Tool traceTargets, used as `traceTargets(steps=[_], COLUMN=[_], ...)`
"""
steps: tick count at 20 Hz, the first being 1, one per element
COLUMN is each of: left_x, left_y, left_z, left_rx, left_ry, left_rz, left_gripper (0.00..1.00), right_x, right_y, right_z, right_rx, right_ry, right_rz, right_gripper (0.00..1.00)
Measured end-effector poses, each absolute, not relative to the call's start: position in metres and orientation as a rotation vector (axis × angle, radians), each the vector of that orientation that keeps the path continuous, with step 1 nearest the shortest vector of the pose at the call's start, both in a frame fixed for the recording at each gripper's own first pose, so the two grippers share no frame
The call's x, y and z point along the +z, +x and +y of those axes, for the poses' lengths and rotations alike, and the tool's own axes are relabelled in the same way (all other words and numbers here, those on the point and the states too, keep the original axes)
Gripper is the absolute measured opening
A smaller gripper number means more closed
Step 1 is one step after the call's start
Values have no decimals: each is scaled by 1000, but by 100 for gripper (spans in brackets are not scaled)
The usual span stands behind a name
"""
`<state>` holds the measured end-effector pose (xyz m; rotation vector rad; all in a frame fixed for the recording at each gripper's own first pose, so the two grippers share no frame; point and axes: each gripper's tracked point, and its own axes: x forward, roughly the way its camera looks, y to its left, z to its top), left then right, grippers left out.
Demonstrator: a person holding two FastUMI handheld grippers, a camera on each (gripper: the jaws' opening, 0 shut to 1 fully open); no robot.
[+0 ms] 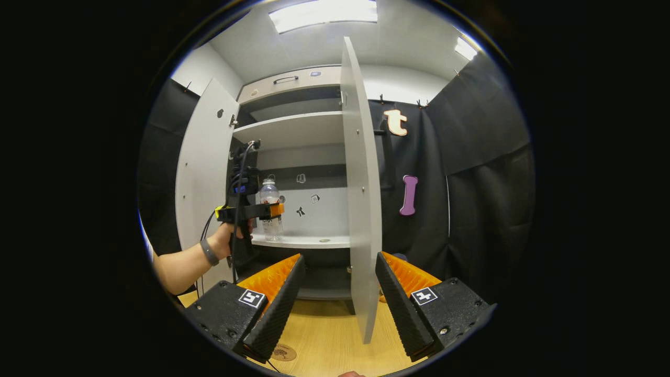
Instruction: Grasp the bottle in the cabinet with the left hand and place it on the coaster, then close the right door with the right hand and the left door with the left hand.
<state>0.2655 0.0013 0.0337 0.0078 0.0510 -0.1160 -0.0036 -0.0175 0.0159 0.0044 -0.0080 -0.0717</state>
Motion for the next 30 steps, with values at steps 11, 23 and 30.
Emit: traceTargets(steps=[11, 23, 30], left_x=[-89, -232, -258], left_y=[115, 35, 14], left_z=[-34, -51, -47], left_rx=[-175, -134, -103], left_ry=[93, 67, 98], left_rz=[94, 190, 216], left_gripper=[76, 76, 76], right_x=[45, 31, 25], right_y=[0, -2, 2], right_z=[-8, -21, -19], right_rx=[2, -48, -53], right_ry=[-14, -63, -90], right_rz=[-43, 48, 78], right_gripper=[83, 83, 83])
